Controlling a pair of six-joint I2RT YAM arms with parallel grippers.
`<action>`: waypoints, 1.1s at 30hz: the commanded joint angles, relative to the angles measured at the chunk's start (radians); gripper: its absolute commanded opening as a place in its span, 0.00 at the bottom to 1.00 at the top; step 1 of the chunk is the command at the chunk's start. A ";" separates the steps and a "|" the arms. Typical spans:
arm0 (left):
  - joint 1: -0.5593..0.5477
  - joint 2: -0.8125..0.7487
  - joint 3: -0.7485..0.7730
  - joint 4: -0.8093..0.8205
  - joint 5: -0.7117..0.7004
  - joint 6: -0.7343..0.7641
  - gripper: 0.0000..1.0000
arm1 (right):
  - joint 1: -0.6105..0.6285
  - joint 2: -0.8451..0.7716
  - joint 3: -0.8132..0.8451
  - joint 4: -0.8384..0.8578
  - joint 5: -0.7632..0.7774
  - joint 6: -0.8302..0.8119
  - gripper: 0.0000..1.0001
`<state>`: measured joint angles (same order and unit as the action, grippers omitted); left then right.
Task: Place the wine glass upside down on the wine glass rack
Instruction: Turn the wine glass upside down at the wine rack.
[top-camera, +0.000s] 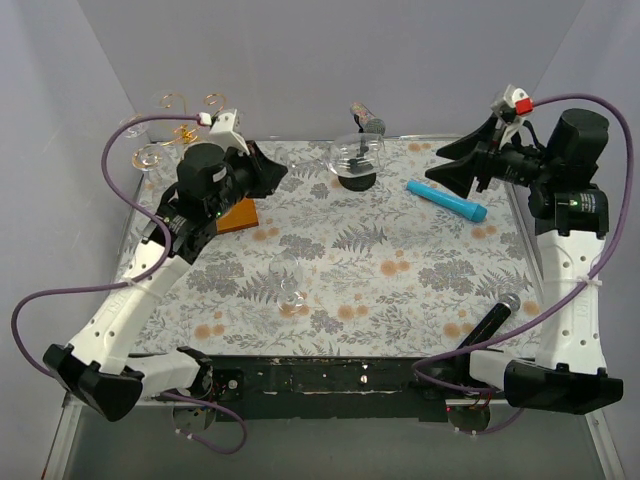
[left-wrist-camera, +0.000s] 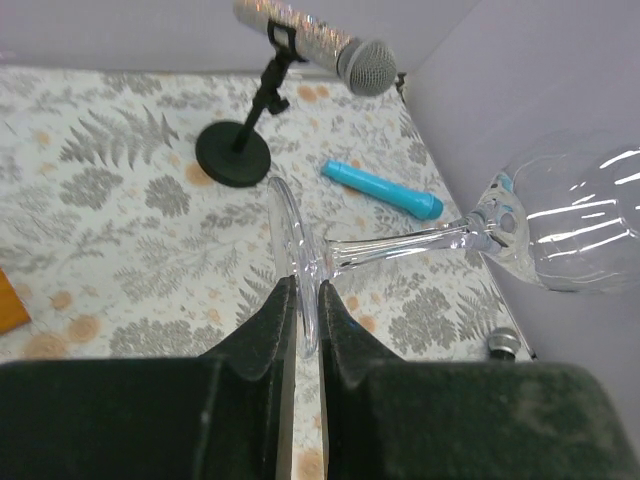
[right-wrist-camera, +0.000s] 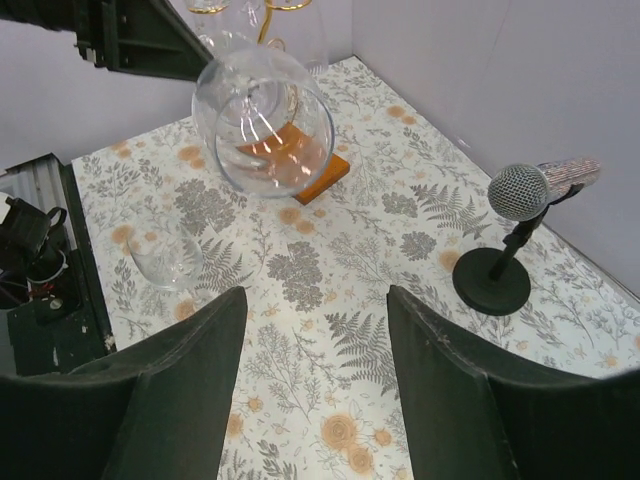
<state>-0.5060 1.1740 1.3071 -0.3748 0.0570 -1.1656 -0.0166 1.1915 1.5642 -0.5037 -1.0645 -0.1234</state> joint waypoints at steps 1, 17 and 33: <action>0.004 0.007 0.203 -0.042 -0.112 0.191 0.00 | -0.075 -0.032 0.071 -0.053 -0.181 -0.059 0.66; 0.001 0.338 0.714 0.011 -0.606 0.782 0.00 | -0.060 -0.003 -0.148 0.010 -0.111 -0.127 0.65; 0.049 0.515 0.742 0.402 -0.776 1.153 0.00 | -0.005 0.045 -0.303 0.056 -0.163 -0.203 0.65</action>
<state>-0.4885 1.6833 2.0033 -0.1680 -0.6735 -0.1146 -0.0254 1.2270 1.2915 -0.4946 -1.1709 -0.2996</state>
